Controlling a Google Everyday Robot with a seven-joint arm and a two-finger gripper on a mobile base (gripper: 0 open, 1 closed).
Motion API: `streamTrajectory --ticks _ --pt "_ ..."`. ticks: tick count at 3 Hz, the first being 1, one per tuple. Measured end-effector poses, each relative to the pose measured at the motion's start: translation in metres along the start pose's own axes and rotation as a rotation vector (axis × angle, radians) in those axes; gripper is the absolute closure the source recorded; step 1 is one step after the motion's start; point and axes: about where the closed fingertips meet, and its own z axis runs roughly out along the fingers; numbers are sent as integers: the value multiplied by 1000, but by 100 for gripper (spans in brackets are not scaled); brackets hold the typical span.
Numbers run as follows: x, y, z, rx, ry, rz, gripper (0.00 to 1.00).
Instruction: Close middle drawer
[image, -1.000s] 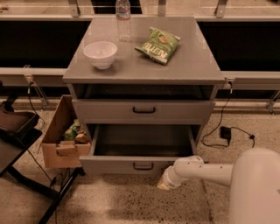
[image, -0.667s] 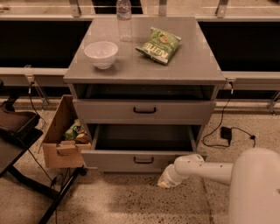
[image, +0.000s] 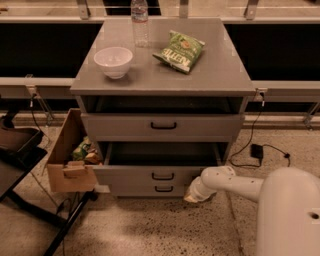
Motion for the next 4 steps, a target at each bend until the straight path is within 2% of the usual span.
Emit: streamTrajectory --ticks 1,4 --pt "3 -21 -5 25 7 22 81" --pt "3 -20 -5 25 7 21 11"
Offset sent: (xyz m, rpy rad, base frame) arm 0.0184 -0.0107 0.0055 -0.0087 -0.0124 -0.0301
